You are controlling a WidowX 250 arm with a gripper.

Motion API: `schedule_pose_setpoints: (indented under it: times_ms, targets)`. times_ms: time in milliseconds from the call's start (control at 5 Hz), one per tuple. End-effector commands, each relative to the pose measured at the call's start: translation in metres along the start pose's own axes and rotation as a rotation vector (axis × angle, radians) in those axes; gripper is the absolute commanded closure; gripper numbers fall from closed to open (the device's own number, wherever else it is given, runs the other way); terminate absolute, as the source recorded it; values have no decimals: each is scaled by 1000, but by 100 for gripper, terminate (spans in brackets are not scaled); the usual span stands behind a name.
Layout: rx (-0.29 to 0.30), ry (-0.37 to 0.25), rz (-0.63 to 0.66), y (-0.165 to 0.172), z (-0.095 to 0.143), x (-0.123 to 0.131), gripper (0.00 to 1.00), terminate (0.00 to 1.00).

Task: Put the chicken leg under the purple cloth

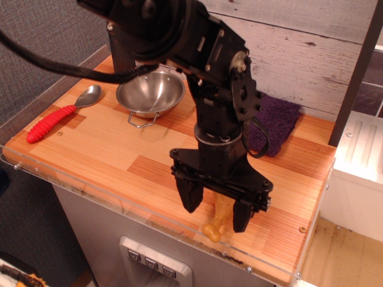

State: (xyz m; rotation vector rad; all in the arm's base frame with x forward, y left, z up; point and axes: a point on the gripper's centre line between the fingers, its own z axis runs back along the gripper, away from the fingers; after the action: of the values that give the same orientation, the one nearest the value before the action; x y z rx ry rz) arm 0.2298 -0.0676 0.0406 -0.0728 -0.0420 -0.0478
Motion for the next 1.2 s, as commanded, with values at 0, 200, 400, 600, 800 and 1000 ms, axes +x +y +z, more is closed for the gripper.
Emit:
schedule_pose_setpoints:
  times_ms: [0, 200, 400, 600, 800, 1000]
  targets:
    - [-17, -102, 62, 20, 45, 8, 0, 0]
    - [-4, -108, 94, 41, 69, 11, 0, 0]
    - [67, -107, 100, 56, 83, 16, 0, 0]
    - [128, -103, 68, 70, 87, 23, 0, 0]
    - [132, -91, 72, 81, 86, 25, 0, 0]
    - [102, -106, 30, 84, 83, 25, 0, 0]
